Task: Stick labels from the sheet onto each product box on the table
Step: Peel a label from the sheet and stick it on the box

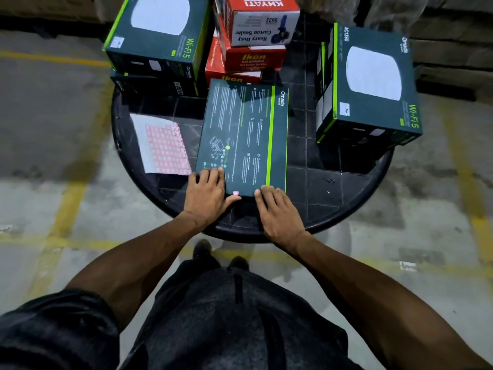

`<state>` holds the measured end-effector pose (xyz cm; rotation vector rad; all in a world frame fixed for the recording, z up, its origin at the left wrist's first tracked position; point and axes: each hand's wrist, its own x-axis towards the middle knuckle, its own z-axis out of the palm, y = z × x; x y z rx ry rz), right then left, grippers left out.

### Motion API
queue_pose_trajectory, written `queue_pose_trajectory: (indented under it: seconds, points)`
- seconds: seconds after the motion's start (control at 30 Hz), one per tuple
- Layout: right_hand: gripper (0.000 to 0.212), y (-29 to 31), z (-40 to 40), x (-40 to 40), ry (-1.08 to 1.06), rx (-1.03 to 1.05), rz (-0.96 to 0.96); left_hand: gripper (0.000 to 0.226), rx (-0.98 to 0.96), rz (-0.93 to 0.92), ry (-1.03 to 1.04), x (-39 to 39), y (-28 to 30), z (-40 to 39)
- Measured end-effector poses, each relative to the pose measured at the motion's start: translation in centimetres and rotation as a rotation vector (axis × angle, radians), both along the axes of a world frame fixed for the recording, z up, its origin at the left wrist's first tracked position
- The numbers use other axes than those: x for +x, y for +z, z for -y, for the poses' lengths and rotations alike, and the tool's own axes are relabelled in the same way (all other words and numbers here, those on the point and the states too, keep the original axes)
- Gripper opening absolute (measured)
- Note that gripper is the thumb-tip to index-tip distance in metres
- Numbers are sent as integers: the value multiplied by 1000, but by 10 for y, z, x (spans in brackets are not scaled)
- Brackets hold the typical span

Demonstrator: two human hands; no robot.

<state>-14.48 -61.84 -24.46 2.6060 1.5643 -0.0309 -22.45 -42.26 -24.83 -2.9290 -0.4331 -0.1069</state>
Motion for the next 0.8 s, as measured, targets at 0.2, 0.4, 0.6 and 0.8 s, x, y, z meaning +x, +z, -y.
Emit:
queue_pose_trajectory:
  seconds: [0.2, 0.4, 0.6, 0.8]
  points:
    - [59, 4, 0, -1, 6, -37, -3, 86, 1, -31, -45, -1, 0, -6]
    - [60, 9, 0, 0, 9, -31, 4, 94, -179, -50, 27, 5, 18, -10]
    - [60, 9, -1, -1, 3, -41, -1, 72, -261, -75, 160, 11, 26, 2]
    - [59, 2, 0, 1, 12, -33, 11, 68, -447, -51, 286, 20, 26, 0]
